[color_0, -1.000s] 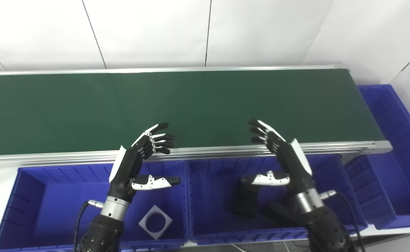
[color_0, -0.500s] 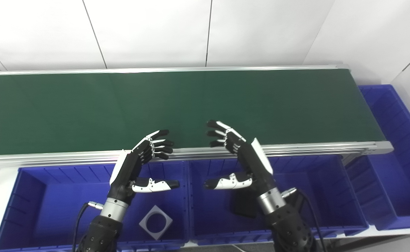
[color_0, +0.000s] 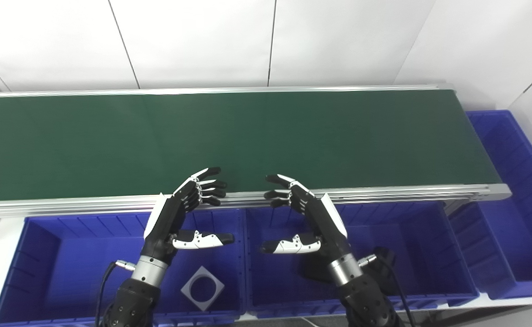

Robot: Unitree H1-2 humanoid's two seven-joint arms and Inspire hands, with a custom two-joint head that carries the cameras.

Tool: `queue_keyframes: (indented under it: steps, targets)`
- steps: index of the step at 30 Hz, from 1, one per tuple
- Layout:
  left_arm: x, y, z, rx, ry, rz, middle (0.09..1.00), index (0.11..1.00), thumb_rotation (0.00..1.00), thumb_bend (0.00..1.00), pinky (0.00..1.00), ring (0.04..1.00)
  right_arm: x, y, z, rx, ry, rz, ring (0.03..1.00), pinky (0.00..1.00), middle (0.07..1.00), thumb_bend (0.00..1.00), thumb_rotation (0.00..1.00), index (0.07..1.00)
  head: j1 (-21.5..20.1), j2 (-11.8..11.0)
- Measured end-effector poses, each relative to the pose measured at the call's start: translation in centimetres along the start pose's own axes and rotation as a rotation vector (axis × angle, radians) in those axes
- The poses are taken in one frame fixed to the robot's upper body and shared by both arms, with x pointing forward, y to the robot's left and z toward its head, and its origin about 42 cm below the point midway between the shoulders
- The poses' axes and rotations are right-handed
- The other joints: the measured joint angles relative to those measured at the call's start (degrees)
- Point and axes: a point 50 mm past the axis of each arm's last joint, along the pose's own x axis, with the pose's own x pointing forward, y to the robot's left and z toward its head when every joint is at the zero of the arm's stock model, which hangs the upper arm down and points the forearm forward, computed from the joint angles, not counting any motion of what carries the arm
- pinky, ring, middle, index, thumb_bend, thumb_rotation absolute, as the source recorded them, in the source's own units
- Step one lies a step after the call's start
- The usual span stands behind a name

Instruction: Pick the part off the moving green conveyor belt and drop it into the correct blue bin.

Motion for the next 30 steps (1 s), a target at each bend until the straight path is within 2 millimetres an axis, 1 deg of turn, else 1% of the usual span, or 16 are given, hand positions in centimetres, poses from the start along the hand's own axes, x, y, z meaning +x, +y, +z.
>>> queue_keyframes:
  steps: [1,2,3,4,5,6,7,10,11,13,15,26,27,28,29,30]
  targets:
    - [0.0,-0.1,0.0,0.000,0.000,-0.001,0.724,0.818,0.25,0.95,0.60,0.665,0.0,0.1,-0.2,0.001,0.008,-0.001,0.737,0.67,0.853,1.00,0.32,0.822,0.02,0.00]
    - [0.0,-0.1,0.0,0.000,0.000,-0.003,0.725,0.819,0.26,0.96,0.60,0.666,-0.1,0.1,-0.4,0.001,0.015,-0.002,0.740,0.67,0.854,1.00,0.32,0.823,3.59,0.26]
    - [0.1,-0.3,0.0,-0.002,-0.001,-0.004,0.726,0.819,0.27,0.96,0.60,0.666,-0.2,0.1,-0.5,0.001,0.021,-0.002,0.741,0.67,0.854,1.00,0.32,0.823,3.62,0.26]
    - [0.1,-0.4,0.0,-0.002,-0.001,-0.006,0.726,0.822,0.29,0.98,0.60,0.666,-0.2,0.0,-0.6,0.001,0.023,-0.003,0.744,0.68,0.855,1.00,0.31,0.824,3.62,0.26]
    - [0.2,-0.6,0.0,0.002,0.001,-0.009,0.726,0.823,0.30,0.98,0.60,0.666,-0.3,-0.2,-0.7,0.000,0.024,-0.004,0.744,0.68,0.855,1.00,0.31,0.824,5.89,0.44]
    - [0.2,-0.8,-0.1,0.003,0.003,-0.010,0.726,0.824,0.31,0.99,0.60,0.665,-0.4,-0.4,-0.8,0.000,0.026,-0.004,0.745,0.68,0.856,1.00,0.30,0.827,5.91,0.44]
    - [0.2,-1.0,-0.2,0.006,0.007,-0.010,0.728,0.825,0.33,0.99,0.59,0.664,-0.4,-0.6,-0.9,0.002,0.027,-0.004,0.745,0.68,0.854,1.00,0.30,0.827,7.65,0.44]
    - [0.2,-1.7,-0.6,0.025,0.027,-0.008,0.724,0.820,0.34,1.00,0.59,0.661,-0.7,-1.4,-1.3,0.022,0.038,-0.022,0.746,0.68,0.852,1.00,0.29,0.819,7.76,0.44]
    - [0.2,-1.9,-0.6,0.032,0.028,-0.008,0.724,0.818,0.34,1.00,0.59,0.661,-0.8,-1.5,-1.3,0.025,0.038,-0.027,0.746,0.68,0.852,1.00,0.30,0.818,6.45,0.35]
    - [0.3,-2.0,-0.6,0.041,0.026,-0.010,0.728,0.819,0.34,0.99,0.59,0.665,-0.8,-1.6,-1.3,0.032,0.037,-0.034,0.747,0.68,0.853,1.00,0.30,0.819,6.18,0.35]
    - [0.3,-1.9,-0.5,0.042,0.025,-0.006,0.732,0.821,0.33,0.99,0.60,0.669,-0.8,-1.6,-1.3,0.033,0.037,-0.033,0.746,0.67,0.853,1.00,0.31,0.827,4.86,0.27]
    - [0.3,-1.6,-0.1,0.034,0.009,0.002,0.730,0.831,0.32,0.99,0.60,0.665,-0.8,-1.1,-1.3,0.021,0.039,-0.025,0.751,0.68,0.861,1.00,0.30,0.827,2.49,0.00]
    - [0.2,-1.5,-0.1,0.030,0.009,0.004,0.730,0.831,0.32,0.99,0.60,0.665,-0.8,-1.0,-1.3,0.021,0.040,-0.027,0.751,0.68,0.861,1.00,0.30,0.827,1.18,0.09]
    - [0.2,-1.4,-0.1,0.027,0.009,0.006,0.729,0.828,0.31,0.99,0.60,0.665,-0.8,-1.0,-1.3,0.022,0.041,-0.028,0.751,0.68,0.860,1.00,0.30,0.826,1.16,0.09]
    - [0.1,-1.3,-0.1,0.028,0.008,0.006,0.729,0.826,0.31,1.00,0.60,0.666,-0.8,-0.9,-1.3,0.021,0.041,-0.028,0.751,0.68,0.860,1.00,0.30,0.825,-0.14,0.18]
    - [0.1,-1.1,-0.1,0.031,0.007,0.004,0.724,0.821,0.31,0.99,0.59,0.661,-0.8,-0.8,-1.3,0.021,0.040,-0.028,0.749,0.68,0.859,1.00,0.30,0.822,-3.81,0.35]
